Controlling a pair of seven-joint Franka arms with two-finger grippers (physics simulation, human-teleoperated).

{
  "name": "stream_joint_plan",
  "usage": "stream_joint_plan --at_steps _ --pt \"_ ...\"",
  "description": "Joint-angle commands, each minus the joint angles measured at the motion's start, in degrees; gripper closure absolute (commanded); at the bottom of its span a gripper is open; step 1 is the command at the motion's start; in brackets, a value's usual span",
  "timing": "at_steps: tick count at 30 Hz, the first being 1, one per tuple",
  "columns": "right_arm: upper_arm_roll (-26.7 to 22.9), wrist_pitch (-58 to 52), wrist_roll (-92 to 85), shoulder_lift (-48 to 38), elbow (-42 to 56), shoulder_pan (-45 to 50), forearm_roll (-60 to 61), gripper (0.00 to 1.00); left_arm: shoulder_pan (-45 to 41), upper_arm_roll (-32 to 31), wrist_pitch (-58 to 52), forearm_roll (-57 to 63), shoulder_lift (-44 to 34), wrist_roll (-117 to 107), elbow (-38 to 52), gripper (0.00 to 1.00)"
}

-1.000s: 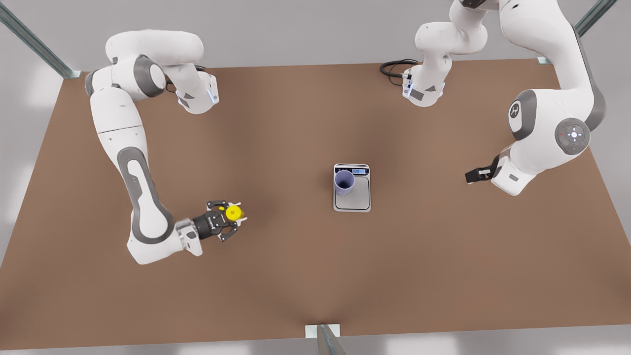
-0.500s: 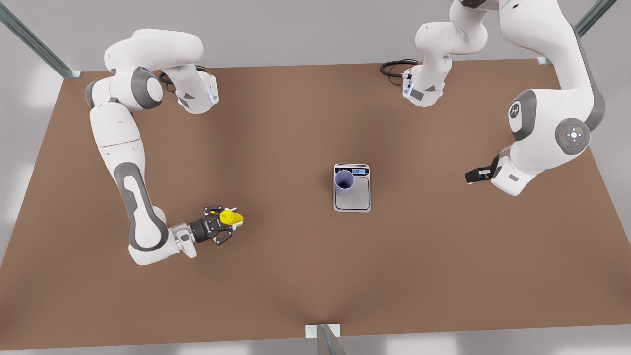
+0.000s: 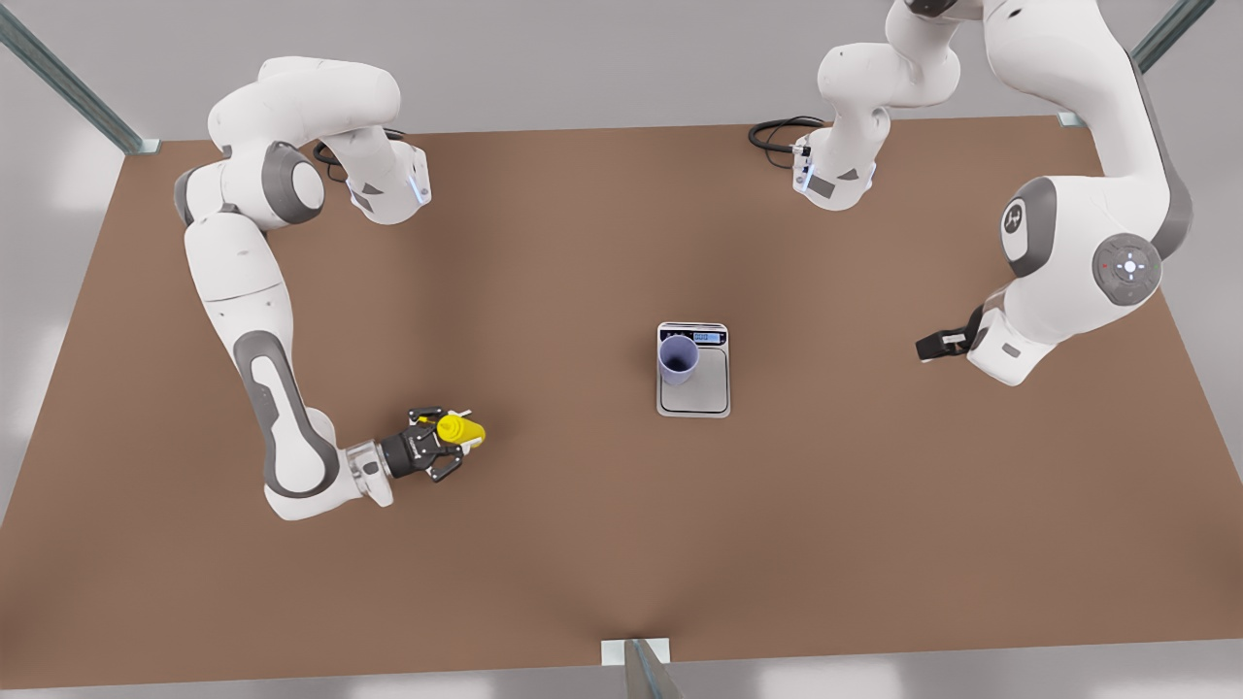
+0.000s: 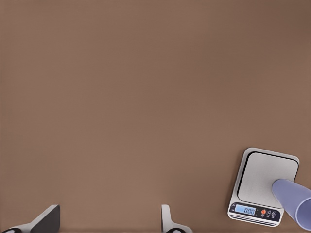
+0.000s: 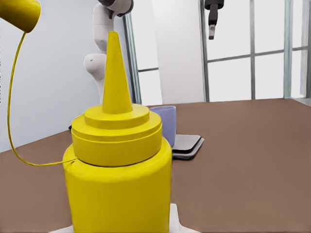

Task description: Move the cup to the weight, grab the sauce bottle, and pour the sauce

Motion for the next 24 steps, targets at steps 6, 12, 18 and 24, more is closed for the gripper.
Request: stream_joint_plan --at_steps 6,12,18,24 --pt "-0.08 0.32 0.93 -0.26 0.61 -0.09 -0.44 0.45 0.0 0.0 0.0 -0.01 0.0 0.0 -0.09 0.0" --pt "-0.17 1.12 1.01 -0.35 0.7 -0.09 -1.76 0.45 -0.09 -0.09 0.0 -0.01 0.17 0.0 0.0 0.0" --pt "-0.17 1.12 0.93 -0.26 0.7 0.0 -1.93 0.45 -0.09 -0.09 0.0 -0.01 0.17 0.0 0.0 0.0" --pt "-0.26 1.12 0.75 0.09 0.7 0.0 -2.19 0.45 -0.09 -0.09 0.0 -0.01 0.17 0.0 -0.09 0.0"
